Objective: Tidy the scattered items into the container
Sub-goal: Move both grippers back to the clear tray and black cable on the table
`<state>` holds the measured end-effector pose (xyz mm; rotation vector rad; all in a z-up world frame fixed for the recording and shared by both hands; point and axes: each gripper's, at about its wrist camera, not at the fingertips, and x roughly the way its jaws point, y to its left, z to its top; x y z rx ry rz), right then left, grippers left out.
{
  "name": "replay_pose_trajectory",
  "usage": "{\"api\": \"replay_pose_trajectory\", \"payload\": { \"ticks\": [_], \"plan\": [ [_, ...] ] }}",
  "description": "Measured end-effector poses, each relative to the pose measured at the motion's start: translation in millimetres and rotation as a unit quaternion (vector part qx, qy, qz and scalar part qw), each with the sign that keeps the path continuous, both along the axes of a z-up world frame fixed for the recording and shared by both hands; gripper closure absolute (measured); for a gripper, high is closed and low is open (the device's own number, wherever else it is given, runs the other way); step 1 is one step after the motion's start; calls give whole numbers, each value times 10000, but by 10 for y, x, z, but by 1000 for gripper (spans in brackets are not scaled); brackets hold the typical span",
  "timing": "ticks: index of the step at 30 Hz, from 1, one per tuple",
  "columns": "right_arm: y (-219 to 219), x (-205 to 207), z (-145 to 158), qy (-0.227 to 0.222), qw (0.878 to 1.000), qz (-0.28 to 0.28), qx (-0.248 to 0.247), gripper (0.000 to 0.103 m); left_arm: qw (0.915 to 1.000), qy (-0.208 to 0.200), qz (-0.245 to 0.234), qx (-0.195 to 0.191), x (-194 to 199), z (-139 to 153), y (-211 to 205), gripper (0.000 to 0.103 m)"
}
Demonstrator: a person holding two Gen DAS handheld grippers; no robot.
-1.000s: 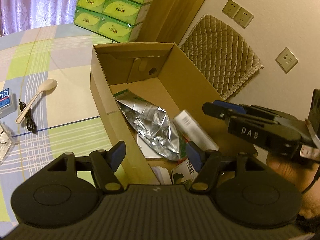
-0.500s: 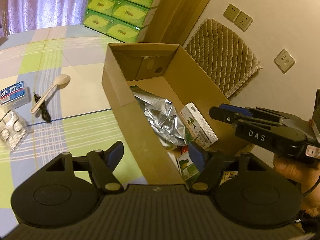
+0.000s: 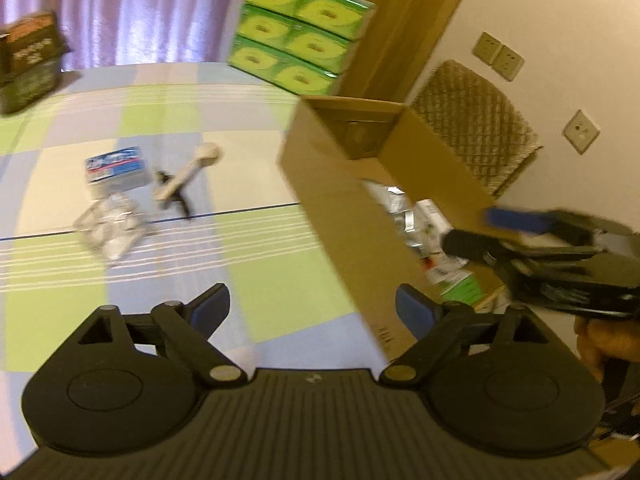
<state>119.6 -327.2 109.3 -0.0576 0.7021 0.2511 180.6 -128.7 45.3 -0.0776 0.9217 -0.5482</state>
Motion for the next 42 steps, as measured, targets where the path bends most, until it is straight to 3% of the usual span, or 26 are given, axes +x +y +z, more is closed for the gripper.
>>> {"api": "replay_pose_trajectory", "payload": {
  "ticks": [11, 16, 22, 27, 35, 41, 42],
  "plan": [
    [696, 25, -160, 161, 9973, 716, -74, 7, 9950, -381, 422, 822, -183, -286, 1062, 4],
    [888, 106, -310, 354, 9955, 876, -116, 7, 9913, -447, 578, 1097, -99, -420, 1349, 2],
    [1017, 285, -489, 550, 9938, 952, -175, 7, 9864, -485, 89, 1568, 124, -556, 1375, 2],
    [1095, 544, -669, 702, 9930, 934, -183, 7, 9887, -559, -57, 1388, 426, -679, 1375, 2],
    [1207, 1038, -933, 835, 9920, 914, -260, 7, 9754, -1037, -705, 1813, 928, -913, 1223, 8],
    [1345, 1414, -1129, 814, 9905, 999, -487, 8, 9755, -1125, -844, 1693, 1235, -1063, 1171, 11],
    [1364, 1476, -1162, 809, 9902, 1019, -511, 16, 9756, -1129, -859, 1674, 1277, -1090, 1164, 13]
  ]
}}
